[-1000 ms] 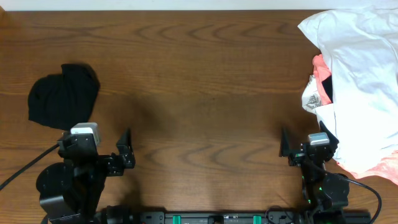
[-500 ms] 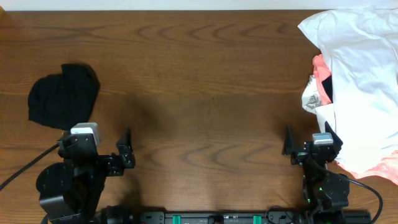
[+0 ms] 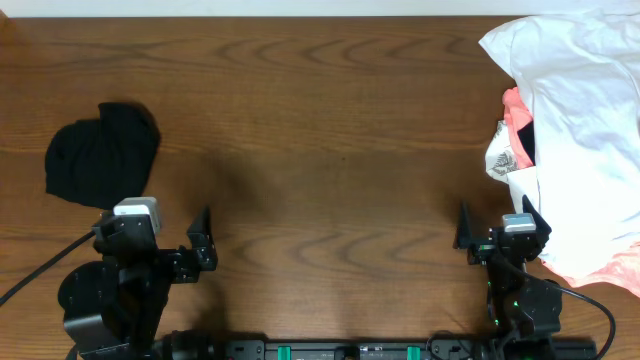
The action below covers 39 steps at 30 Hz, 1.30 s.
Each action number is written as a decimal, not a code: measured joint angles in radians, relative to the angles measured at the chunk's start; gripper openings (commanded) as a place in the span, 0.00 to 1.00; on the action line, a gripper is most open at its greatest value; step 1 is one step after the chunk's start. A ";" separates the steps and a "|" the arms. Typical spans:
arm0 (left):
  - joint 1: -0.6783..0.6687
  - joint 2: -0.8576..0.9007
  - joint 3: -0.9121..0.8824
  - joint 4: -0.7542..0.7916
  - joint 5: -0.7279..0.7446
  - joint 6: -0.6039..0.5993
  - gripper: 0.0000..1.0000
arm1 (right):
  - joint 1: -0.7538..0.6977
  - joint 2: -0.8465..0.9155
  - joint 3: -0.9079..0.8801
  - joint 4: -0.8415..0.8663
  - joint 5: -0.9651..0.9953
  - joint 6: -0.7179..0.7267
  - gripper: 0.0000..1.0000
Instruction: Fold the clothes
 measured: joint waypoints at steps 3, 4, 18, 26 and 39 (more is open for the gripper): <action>0.000 0.000 0.000 0.000 0.000 0.000 0.98 | 0.000 0.000 0.000 0.000 0.000 0.000 0.99; 0.000 0.000 0.000 0.000 0.000 0.000 0.98 | 0.000 0.000 0.000 0.000 0.000 0.000 0.99; 0.000 0.000 0.000 0.000 0.000 0.000 0.98 | 0.000 0.000 0.000 0.000 0.000 0.000 0.99; 0.000 -0.033 -0.002 -0.024 0.000 0.000 0.98 | 0.000 0.000 0.000 0.000 0.000 0.000 0.99; 0.000 -0.266 -0.336 0.196 0.001 -0.018 0.98 | 0.000 0.000 -0.001 0.001 0.002 0.000 0.99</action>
